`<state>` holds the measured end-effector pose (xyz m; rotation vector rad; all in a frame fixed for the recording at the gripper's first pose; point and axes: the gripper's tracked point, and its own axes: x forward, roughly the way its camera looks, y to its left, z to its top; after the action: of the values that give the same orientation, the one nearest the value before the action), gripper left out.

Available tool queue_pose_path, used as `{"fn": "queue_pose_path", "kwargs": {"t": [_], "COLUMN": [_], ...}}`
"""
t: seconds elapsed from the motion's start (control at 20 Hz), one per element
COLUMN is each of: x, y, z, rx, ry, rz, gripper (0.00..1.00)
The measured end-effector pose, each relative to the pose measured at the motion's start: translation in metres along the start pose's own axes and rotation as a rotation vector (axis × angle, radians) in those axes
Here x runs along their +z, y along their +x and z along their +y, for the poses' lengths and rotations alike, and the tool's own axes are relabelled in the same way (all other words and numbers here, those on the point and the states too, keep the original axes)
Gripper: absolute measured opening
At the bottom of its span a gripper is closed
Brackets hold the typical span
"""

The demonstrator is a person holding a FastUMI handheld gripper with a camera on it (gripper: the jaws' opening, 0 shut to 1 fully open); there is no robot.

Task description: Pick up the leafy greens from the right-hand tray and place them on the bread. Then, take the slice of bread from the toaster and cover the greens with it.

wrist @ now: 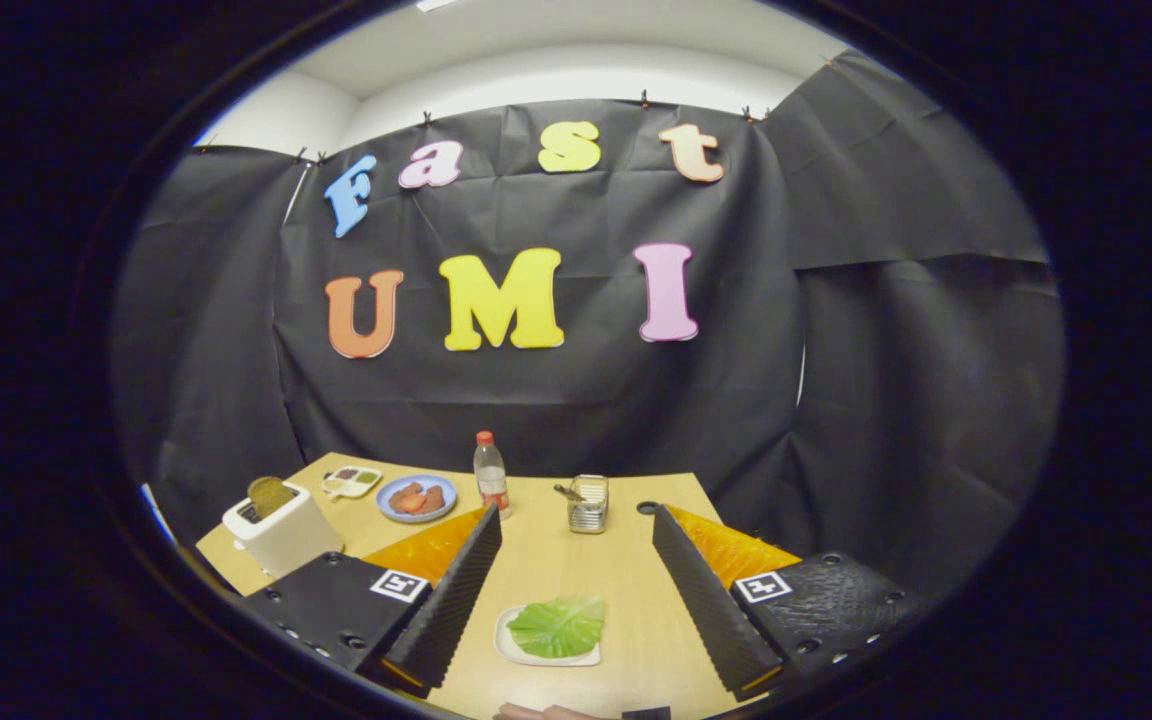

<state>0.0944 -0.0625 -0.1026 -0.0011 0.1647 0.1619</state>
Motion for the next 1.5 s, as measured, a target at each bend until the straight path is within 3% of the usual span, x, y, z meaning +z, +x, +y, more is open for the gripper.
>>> {"fn": "queue_pose_path", "kwargs": {"t": [0.2,0.45,0.95,1.15,1.4,1.5], "x": [-0.061,-0.157,-0.26,-0.271,-0.269,-0.26], "y": [0.048,0.112,0.19,0.196,0.193,0.187], "z": [-0.011,-0.019,-0.003,-0.004,-0.003,0.008], "rx": [0.04,0.059,0.035,-0.014,-0.08,-0.076], "ry": [-0.014,0.035,0.129,0.106,0.101,0.124], "rz": [0.124,0.377,0.724,0.777,0.786,0.77], "gripper": [0.95,0.94,0.92,0.7,0.05,0.03]}}
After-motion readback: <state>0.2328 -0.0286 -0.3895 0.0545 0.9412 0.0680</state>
